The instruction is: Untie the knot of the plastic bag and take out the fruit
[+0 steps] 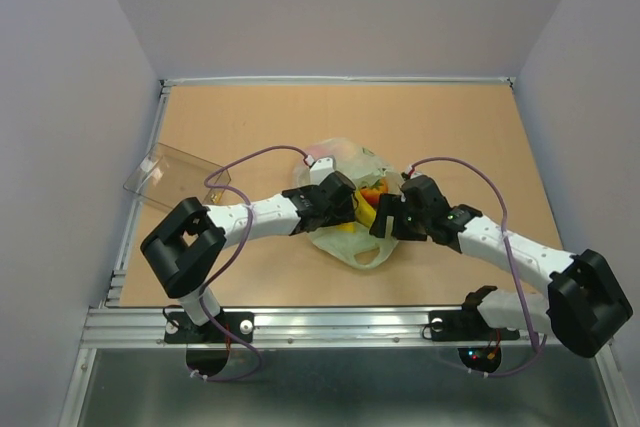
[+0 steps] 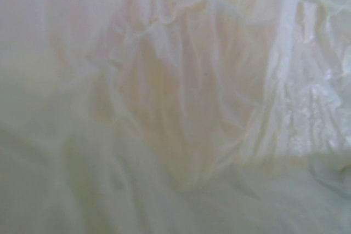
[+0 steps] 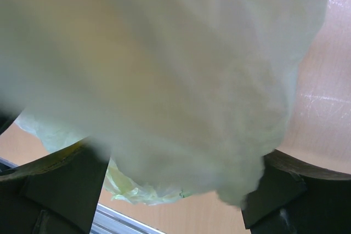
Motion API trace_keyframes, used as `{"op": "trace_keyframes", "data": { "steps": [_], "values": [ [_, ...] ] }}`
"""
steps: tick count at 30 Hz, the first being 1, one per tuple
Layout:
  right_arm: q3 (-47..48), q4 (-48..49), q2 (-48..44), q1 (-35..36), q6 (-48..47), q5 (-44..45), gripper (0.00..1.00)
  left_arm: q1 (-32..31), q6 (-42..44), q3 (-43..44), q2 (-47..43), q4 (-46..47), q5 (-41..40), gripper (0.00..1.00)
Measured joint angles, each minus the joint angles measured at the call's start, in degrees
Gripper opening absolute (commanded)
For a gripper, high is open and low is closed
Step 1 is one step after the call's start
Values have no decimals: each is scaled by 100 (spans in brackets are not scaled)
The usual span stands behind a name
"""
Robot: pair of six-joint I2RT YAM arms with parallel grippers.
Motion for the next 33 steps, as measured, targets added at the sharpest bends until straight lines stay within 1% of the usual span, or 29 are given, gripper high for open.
{"op": "trace_keyframes", "data": {
  "steps": [1,6,9,11,13,14,15,16,18,19,23,27,33],
  "values": [
    [0,11,42,0,0,-15,89,0,4,7,4,2,7,68],
    [0,92,175,0,-2,-57,88,7,61,15,15,52,11,58],
    [0,98,267,0,-4,-63,88,57,118,105,105,72,31,57],
    [0,101,304,0,-4,-63,88,90,164,151,146,94,31,39],
    [-2,109,304,0,-4,-61,87,146,199,160,153,101,31,28],
    [-13,131,304,0,-4,-61,86,179,227,160,151,105,28,24],
    [-42,164,304,0,-4,-61,86,208,258,160,151,107,31,15],
    [-72,188,304,0,-4,-59,86,236,286,160,149,107,28,10],
    [-116,201,304,0,-2,-59,85,280,352,160,138,103,28,7],
    [-133,212,304,0,0,-59,85,304,398,160,125,85,28,3],
    [-162,223,304,0,0,17,83,339,566,162,-63,-111,22,2],
    [-162,221,332,0,-2,118,83,380,654,240,-629,-275,44,2],
    [-160,221,483,2,0,223,83,750,710,308,-1587,-179,612,1]
  ]
}}
